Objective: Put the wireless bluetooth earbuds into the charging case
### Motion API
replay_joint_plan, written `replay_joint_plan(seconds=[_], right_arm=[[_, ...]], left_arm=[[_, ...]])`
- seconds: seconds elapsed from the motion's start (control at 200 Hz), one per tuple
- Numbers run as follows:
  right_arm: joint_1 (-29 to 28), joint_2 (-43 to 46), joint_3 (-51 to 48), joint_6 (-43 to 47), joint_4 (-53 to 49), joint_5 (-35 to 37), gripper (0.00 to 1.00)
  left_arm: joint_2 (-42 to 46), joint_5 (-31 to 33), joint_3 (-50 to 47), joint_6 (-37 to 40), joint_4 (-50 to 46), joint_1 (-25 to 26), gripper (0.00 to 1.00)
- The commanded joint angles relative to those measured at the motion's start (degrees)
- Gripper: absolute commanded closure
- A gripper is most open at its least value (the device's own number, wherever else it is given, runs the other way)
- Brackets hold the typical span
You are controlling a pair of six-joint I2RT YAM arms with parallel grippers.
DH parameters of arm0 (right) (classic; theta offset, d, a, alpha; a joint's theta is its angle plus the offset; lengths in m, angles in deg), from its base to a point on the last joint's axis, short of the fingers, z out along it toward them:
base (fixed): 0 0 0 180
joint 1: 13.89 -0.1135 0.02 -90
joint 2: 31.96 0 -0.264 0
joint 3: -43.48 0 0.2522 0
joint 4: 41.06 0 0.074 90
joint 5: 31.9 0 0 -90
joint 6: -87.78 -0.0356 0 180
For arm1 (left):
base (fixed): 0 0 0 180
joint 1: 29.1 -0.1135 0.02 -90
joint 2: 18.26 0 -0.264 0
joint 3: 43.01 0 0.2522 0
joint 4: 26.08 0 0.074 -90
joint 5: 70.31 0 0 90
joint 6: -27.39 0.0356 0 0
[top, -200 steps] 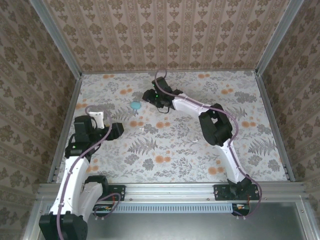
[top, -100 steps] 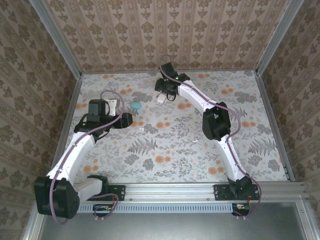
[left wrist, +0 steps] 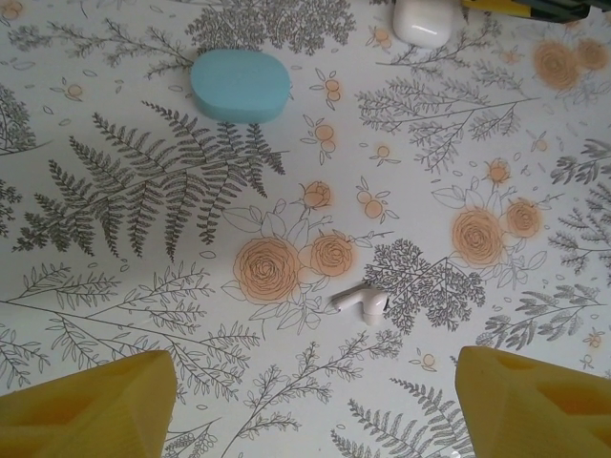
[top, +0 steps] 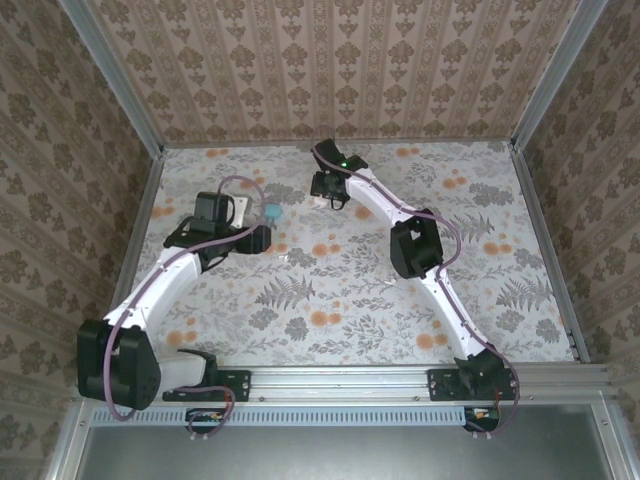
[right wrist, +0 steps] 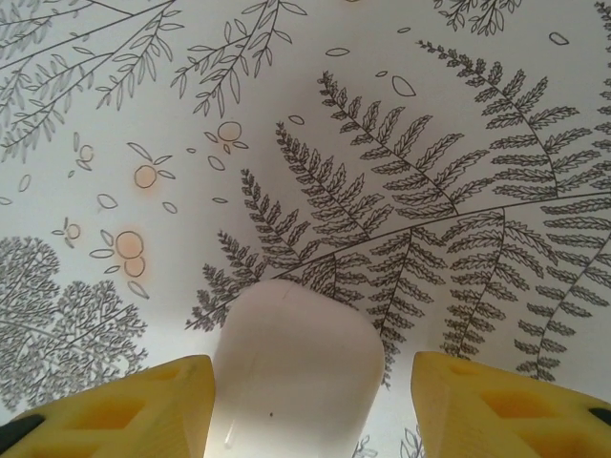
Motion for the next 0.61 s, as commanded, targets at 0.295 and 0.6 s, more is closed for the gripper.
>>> replay_joint_plan(seconds=[0.295,0.6], right_arm=[[-1.19,-2.18,2.33,2.88,-5.37,0.43,0.55],[-1.99,9.82,-17.92,3.24,-1.76,-2.86,0.60]], left_arm=[[-1.85,-0.03,1.66,2.05,0.87,0.23,0.22],[2.46,-1.11,-0.83,1.16,0.96,0.19,0.23]])
